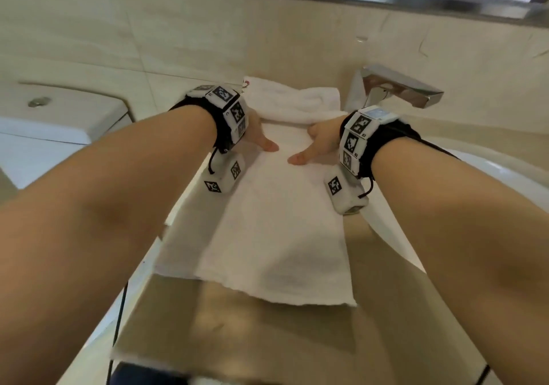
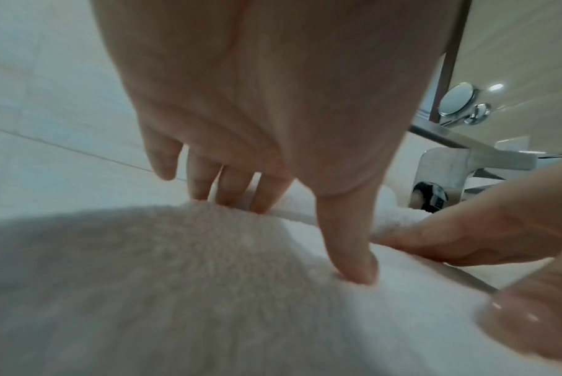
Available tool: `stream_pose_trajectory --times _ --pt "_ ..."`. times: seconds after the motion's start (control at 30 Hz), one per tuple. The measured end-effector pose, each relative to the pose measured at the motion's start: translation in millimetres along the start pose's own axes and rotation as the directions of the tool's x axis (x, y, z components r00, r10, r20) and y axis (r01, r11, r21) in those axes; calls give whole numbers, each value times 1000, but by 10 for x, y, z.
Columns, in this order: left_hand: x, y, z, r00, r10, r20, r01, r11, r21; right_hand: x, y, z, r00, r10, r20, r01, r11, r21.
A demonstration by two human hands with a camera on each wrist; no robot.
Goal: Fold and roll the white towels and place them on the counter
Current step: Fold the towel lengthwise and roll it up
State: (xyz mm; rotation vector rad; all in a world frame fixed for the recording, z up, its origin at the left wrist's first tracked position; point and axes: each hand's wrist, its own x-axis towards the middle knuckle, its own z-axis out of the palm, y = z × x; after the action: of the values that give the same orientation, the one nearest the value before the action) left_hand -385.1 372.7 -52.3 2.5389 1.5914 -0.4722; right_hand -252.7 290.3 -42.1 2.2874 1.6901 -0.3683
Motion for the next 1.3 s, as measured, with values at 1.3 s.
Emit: stream_pose_trajectory --times 1.3 --pt "-2023 -460 924 967 -229 -109 208 962 -180 -2032 19 933 971 119 209 -238 340 910"
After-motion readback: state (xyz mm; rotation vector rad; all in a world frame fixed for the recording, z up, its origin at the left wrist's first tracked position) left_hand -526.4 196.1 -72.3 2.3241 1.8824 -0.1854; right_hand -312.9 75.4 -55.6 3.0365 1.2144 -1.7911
